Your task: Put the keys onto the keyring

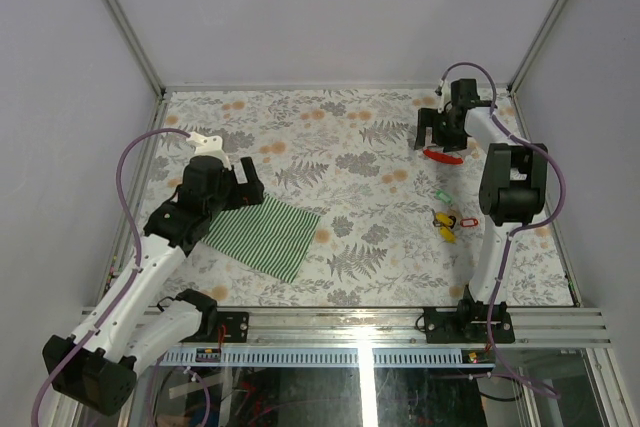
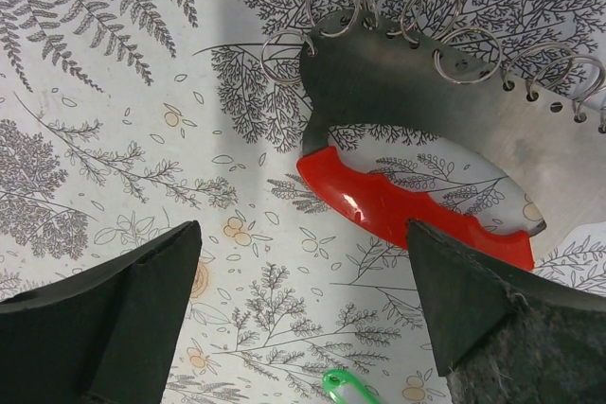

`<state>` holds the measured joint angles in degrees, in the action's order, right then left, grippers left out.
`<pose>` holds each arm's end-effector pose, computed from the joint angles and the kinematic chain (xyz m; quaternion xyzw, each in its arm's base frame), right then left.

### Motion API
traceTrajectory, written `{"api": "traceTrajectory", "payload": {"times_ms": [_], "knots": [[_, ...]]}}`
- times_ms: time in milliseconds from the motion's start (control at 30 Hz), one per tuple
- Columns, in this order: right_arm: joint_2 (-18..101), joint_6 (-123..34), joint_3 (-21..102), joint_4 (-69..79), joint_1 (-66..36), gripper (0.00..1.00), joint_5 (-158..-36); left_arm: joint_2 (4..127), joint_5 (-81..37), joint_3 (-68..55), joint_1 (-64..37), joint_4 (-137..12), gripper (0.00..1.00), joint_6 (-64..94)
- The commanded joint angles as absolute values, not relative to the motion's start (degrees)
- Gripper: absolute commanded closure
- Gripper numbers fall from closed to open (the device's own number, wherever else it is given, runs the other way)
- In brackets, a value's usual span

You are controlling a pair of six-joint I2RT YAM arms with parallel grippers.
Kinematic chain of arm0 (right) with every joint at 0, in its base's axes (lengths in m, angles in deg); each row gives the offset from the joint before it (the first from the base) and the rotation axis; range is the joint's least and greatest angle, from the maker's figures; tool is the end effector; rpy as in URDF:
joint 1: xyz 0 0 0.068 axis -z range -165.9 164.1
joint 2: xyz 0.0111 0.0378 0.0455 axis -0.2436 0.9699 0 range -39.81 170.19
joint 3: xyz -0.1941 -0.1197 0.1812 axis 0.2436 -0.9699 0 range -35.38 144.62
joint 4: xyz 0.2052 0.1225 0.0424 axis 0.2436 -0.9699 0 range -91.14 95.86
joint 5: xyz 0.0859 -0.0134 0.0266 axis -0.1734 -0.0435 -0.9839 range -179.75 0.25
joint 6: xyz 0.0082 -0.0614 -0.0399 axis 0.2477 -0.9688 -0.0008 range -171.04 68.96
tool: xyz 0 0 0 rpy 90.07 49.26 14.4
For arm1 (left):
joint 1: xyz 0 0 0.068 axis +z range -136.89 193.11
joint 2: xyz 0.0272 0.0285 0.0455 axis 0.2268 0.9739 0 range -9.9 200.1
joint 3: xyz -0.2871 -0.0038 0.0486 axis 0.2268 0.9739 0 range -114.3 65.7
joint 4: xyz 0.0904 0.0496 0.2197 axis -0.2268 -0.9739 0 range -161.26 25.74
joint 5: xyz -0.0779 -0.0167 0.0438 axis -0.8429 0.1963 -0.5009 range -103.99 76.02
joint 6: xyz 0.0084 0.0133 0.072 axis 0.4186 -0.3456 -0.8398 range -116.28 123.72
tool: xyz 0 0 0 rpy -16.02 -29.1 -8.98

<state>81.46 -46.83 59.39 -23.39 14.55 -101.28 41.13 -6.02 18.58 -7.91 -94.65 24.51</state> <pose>0.4705 0.0086 0.1977 0.0091 0.9513 0.1056 0.2896 0.1729 -0.0573 0.3018 -0.0307 0.8821 -0.1090 0.4573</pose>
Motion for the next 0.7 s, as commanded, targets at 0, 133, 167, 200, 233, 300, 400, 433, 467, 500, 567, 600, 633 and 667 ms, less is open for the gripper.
{"api": "traceTrajectory", "payload": {"times_ms": [0,133,167,200,233,300,400,433,467,500,567,600,633,667], "knots": [[84.19,-48.59,61.74,-23.13,15.02,0.04,-101.00,41.41,-5.14,18.45,-8.80,-93.44,0.00,23.91],[85.01,-49.23,62.09,-23.30,15.20,0.04,-100.74,41.83,-5.07,18.45,-9.51,-93.43,0.00,23.88],[85.21,-49.33,62.24,-23.36,15.23,0.04,-100.63,41.93,-5.10,18.48,-9.78,-93.48,0.00,23.88],[85.45,-49.49,62.32,-23.47,15.32,0.04,-100.64,42.06,-4.99,18.40,-9.75,-93.57,0.00,23.88],[85.49,-49.58,62.44,-23.42,15.39,0.04,-100.65,42.14,-4.83,18.39,-9.81,-93.61,0.00,23.89],[85.75,-49.70,62.52,-23.33,15.50,0.04,-100.57,42.09,-4.65,18.39,-9.88,-93.62,0.00,23.91],[86.10,-50.34,62.97,-23.74,15.72,0.04,-100.01,42.00,-4.48,18.41,-9.83,-93.61,0.00,24.01],[86.20,-50.54,62.97,-23.77,15.76,0.04,-99.65,42.00,-4.49,18.41,-9.87,-93.60,0.00,23.95],[86.29,-50.65,62.90,-23.83,15.81,0.04,-99.40,42.09,-4.46,18.33,-9.90,-93.61,0.00,23.96],[86.38,-50.74,62.77,-23.72,15.92,0.04,-99.34,42.13,-4.48,18.36,-9.92,-93.63,0.00,23.88],[86.76,-50.68,62.58,-23.32,16.03,0.04,-99.33,42.15,-4.36,18.31,-10.00,-93.68,0.00,23.97],[87.09,-50.69,62.62,-23.38,16.03,0.04,-99.33,42.18,-4.31,18.38,-10.07,-93.68,0.00,23.95],[87.36,-50.69,62.74,-23.52,16.03,0.04,-99.33,42.27,-4.23,18.41,-10.09,-93.70,0.00,24.00],[87.55,-50.77,62.79,-23.76,16.03,0.04,-99.40,42.27,-4.21,18.39,-10.16,-93.70,0.00,23.98]]}}
